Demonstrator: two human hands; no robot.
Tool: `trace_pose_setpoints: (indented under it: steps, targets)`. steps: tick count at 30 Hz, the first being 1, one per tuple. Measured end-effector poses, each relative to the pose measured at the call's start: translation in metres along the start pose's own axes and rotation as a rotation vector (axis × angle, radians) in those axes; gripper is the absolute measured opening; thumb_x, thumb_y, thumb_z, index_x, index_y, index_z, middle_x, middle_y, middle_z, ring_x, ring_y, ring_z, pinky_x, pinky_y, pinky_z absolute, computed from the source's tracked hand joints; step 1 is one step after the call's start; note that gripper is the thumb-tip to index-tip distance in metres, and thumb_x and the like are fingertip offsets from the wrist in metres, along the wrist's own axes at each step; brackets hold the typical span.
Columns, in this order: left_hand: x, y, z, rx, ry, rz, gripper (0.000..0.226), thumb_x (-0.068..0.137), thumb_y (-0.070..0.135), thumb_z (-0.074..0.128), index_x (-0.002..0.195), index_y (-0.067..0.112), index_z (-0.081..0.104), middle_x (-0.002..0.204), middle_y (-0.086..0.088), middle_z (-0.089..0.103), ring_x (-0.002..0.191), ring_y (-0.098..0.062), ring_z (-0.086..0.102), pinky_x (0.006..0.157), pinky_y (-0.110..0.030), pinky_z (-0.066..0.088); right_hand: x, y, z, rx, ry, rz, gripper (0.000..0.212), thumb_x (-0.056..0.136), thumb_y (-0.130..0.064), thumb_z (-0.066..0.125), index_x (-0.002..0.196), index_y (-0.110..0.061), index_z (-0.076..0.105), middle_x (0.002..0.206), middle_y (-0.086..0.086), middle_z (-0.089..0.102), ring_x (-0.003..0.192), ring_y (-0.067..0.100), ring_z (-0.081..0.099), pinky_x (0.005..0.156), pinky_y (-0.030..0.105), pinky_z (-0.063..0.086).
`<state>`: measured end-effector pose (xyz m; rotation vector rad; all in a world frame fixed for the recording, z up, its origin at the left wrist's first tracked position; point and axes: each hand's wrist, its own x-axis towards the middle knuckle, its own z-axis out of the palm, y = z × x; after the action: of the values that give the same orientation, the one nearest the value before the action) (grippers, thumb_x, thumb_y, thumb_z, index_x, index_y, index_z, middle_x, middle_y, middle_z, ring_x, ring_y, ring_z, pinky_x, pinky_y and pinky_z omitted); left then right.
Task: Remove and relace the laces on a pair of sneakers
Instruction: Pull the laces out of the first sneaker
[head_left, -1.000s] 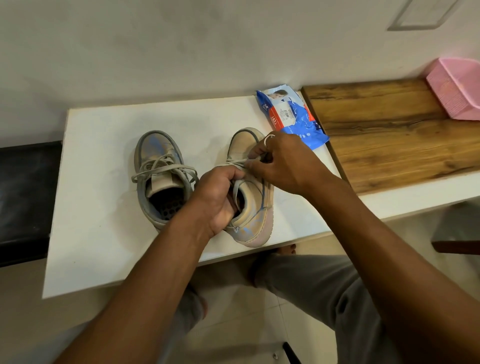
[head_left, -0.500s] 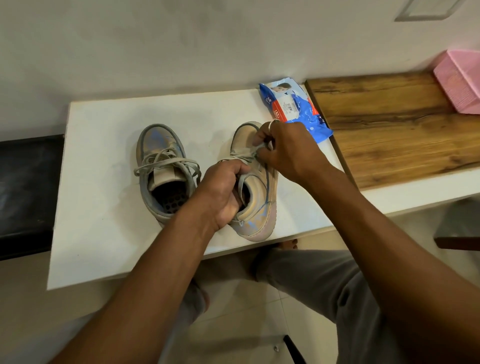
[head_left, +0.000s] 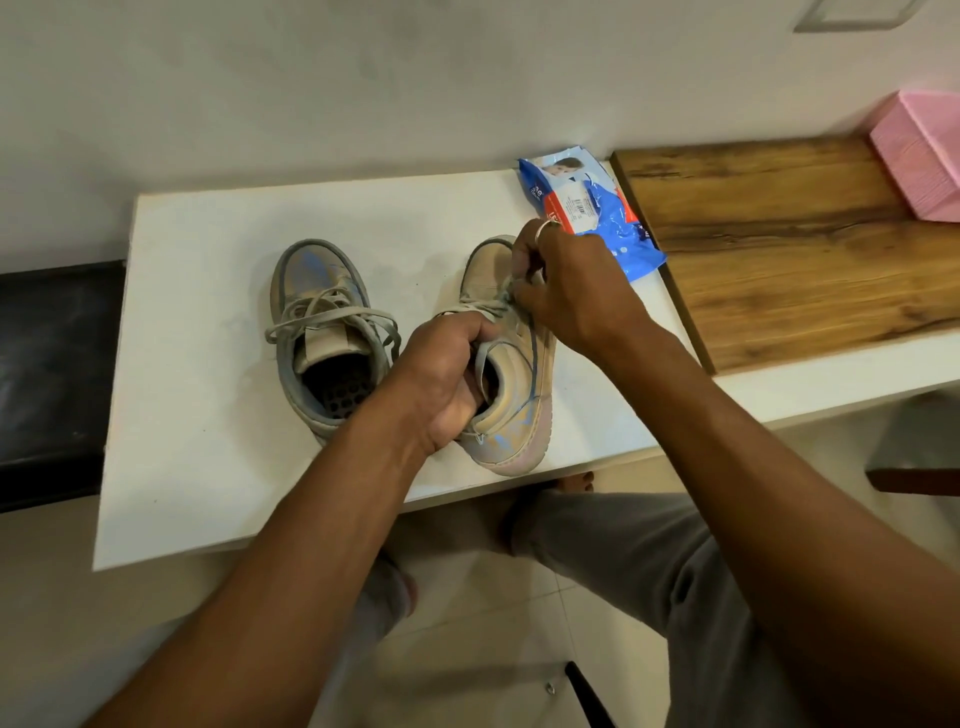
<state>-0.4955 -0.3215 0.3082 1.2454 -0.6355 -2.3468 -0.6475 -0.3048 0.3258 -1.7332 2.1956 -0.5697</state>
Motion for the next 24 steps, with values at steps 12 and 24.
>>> trace_pose_setpoints:
  steps: [12,24]
  targets:
    - [0.001,0.0,-0.001,-0.001,-0.002,0.013,0.039,0.089,0.002,0.046,0.125,-0.003,0.059,0.109,-0.022,0.065,0.096,-0.032,0.064,0.091,-0.045,0.054,-0.002,-0.004,-0.004,0.005,-0.053,0.001,0.02,0.088,-0.022,0.068,0.091,-0.02,0.049,0.088,0.004,0.061,0.081,0.021,0.057,0.069,0.036,0.052]
    - [0.0,0.0,-0.003,-0.031,-0.016,0.009,0.037,0.087,0.001,0.045,0.12,-0.003,0.061,0.106,-0.021,0.066,0.092,-0.032,0.065,0.086,-0.043,0.056,-0.005,-0.004,-0.019,0.073,-0.172,0.076,0.031,0.084,-0.019,0.073,0.077,-0.022,0.044,0.081,0.001,0.058,0.08,0.023,0.055,0.067,0.035,0.049]
